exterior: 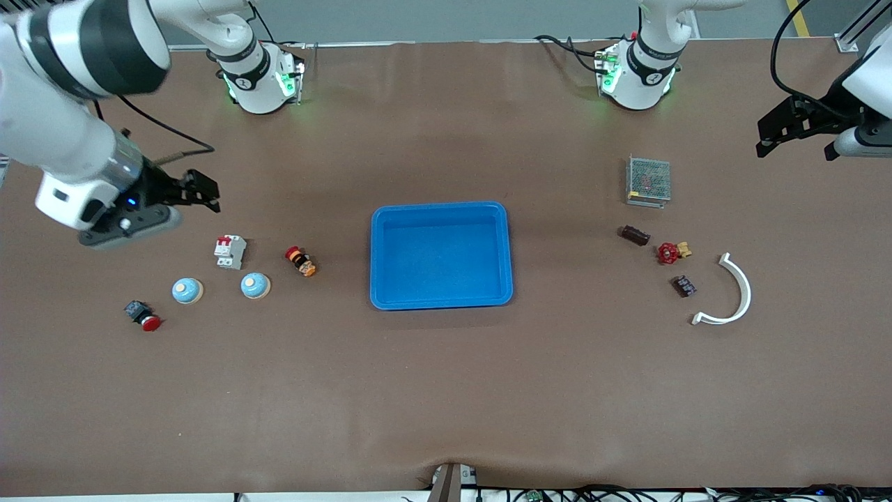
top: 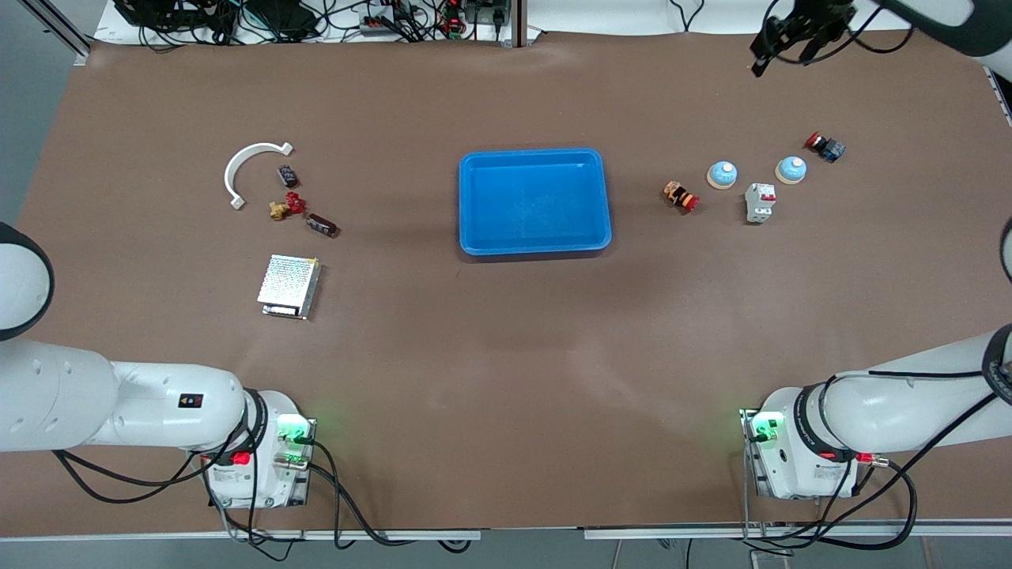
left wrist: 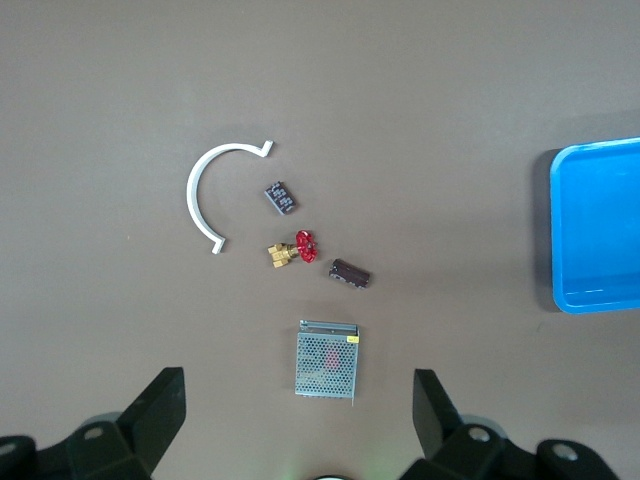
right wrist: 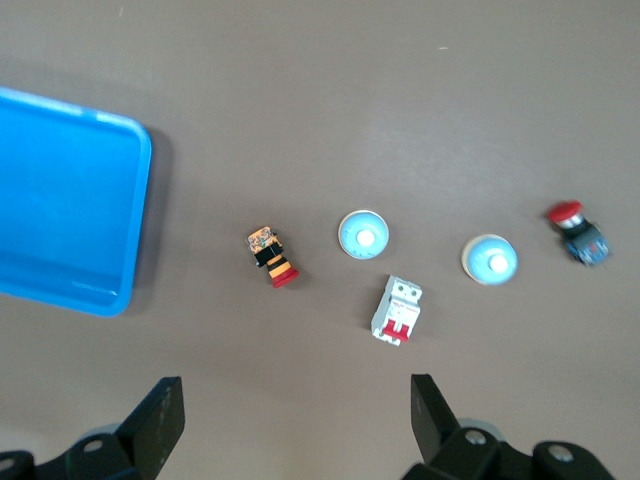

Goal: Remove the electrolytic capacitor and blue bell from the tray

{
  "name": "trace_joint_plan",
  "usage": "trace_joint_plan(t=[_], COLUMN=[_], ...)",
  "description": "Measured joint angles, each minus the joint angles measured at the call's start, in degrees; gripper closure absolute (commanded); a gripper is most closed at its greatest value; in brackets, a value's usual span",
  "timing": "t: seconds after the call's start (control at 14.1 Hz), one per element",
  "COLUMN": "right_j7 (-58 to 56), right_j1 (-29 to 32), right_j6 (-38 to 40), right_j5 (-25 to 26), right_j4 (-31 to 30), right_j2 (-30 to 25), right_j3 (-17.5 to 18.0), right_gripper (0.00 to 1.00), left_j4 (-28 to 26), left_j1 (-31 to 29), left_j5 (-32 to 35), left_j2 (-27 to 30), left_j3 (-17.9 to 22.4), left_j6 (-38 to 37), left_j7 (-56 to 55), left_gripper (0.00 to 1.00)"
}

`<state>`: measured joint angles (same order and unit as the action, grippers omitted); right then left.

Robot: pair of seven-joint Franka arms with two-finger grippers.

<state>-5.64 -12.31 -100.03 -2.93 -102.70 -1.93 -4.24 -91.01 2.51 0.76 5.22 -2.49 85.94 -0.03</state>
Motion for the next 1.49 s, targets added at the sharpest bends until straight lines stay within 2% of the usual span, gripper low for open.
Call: trace_joint_plan(t=[0.28, 0.57, 0.85, 1.28, 1.49], right_j7=[4.3, 4.3, 4.6, 4.8, 4.8], right_j1=[2.4, 5.2, 6.3, 9.6, 10.2], right_j6=[0.6, 0.5, -0.4, -0.9, -0.7], right_j5=[0.7, 0.7, 0.7, 0.7, 0.7], right_j4=[-0.4, -0.5, 1.1, 7.2, 8.6], right_j2=[-4.6, -5.7, -5.1, -0.6, -0.2], right_j3=[-0.3, -0.4, -0.5, -0.5, -0.5], right_gripper=[0.0, 0.0, 0.0, 0.0, 0.0], left_j4=[0.0, 0.0, 0.0, 0.5, 0.6], left_j1=[0.1, 0.3, 0.3, 0.2, 0.2], left_j5=[0.0, 0.0, 0.0, 0.0, 0.0], left_j2=[0.0, 0.0, 0.0, 0.4, 0.7], left_j3=[-0.1, -0.2, -1.0, -1.1, -1.2], left_j6=[0.0, 0.0, -0.5, -2.2, -2.4], left_j7=[0.0, 0.0, -0.6, -2.7, -2.7], left_gripper=[0.0, 0.0, 0.0, 0.0, 0.0])
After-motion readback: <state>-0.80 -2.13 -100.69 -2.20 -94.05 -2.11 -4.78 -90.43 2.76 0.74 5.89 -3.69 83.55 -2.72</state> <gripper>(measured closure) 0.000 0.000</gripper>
